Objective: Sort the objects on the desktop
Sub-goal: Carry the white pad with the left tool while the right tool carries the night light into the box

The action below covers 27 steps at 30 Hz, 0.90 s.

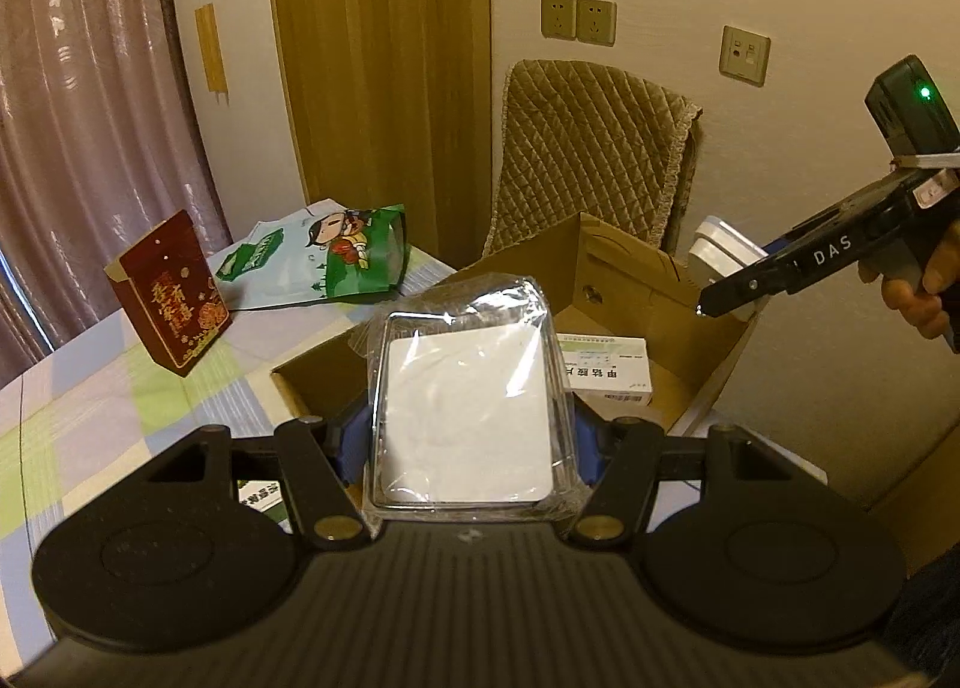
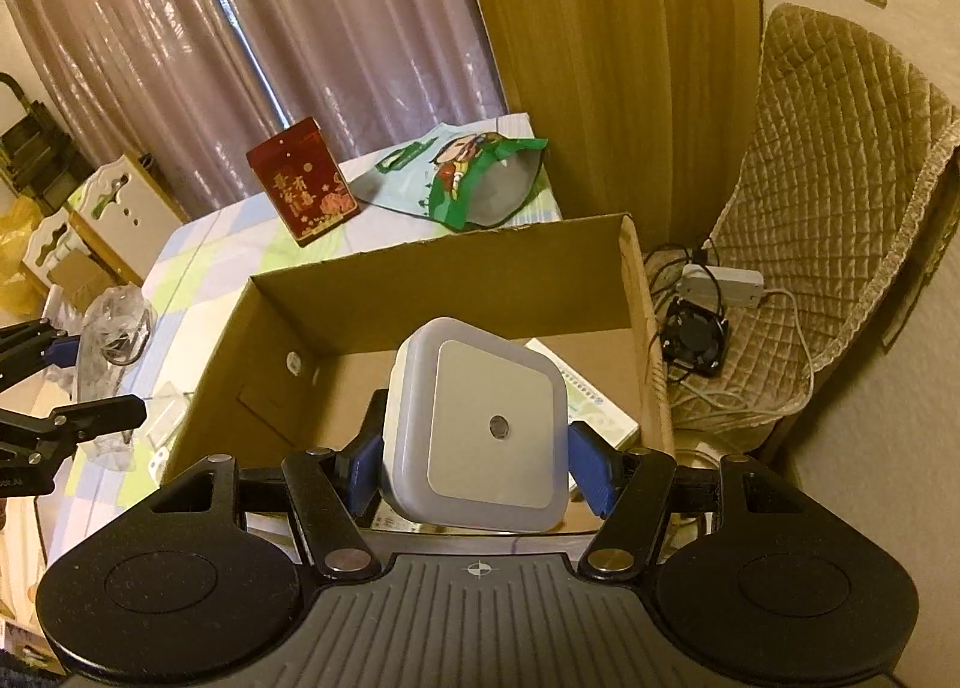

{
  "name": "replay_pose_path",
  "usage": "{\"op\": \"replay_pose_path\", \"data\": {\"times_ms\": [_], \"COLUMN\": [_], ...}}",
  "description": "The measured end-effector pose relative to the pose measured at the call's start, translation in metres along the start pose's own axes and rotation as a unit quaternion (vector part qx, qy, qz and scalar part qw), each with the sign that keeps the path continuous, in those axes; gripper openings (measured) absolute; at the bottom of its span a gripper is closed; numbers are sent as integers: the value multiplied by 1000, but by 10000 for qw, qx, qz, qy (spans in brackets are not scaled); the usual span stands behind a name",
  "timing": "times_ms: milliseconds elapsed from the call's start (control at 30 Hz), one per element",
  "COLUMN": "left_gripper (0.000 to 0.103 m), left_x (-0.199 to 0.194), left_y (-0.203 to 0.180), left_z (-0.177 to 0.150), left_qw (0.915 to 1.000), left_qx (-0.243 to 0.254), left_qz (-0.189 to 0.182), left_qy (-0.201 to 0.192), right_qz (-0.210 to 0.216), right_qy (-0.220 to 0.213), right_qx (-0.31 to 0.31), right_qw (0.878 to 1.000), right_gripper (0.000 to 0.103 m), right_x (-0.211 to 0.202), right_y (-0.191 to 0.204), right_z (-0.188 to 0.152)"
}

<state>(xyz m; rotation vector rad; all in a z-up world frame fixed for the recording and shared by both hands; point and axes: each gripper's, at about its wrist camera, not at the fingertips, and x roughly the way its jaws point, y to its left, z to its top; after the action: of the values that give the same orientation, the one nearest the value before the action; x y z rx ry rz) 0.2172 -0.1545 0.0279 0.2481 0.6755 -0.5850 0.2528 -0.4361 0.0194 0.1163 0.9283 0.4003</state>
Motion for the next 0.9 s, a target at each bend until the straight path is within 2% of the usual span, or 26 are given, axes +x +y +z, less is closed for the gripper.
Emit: {"op": "replay_pose_path", "data": {"times_ms": [600,900], "left_gripper": [60,60], "left_x": [37,59], "left_y": [-16,-15], "left_z": [9,15], "left_qw": [9994,9981], "left_qx": [-233,-384], "left_qz": [76,124], "left_qy": [264,459], "right_qz": [301,335], "right_qy": [369,767], "right_qx": [-571,-1416], "right_qw": [9972,9864], "right_gripper": [63,63], "right_x": [26,58], "right_y": [-22,-17], "right_z": [29,39]}}
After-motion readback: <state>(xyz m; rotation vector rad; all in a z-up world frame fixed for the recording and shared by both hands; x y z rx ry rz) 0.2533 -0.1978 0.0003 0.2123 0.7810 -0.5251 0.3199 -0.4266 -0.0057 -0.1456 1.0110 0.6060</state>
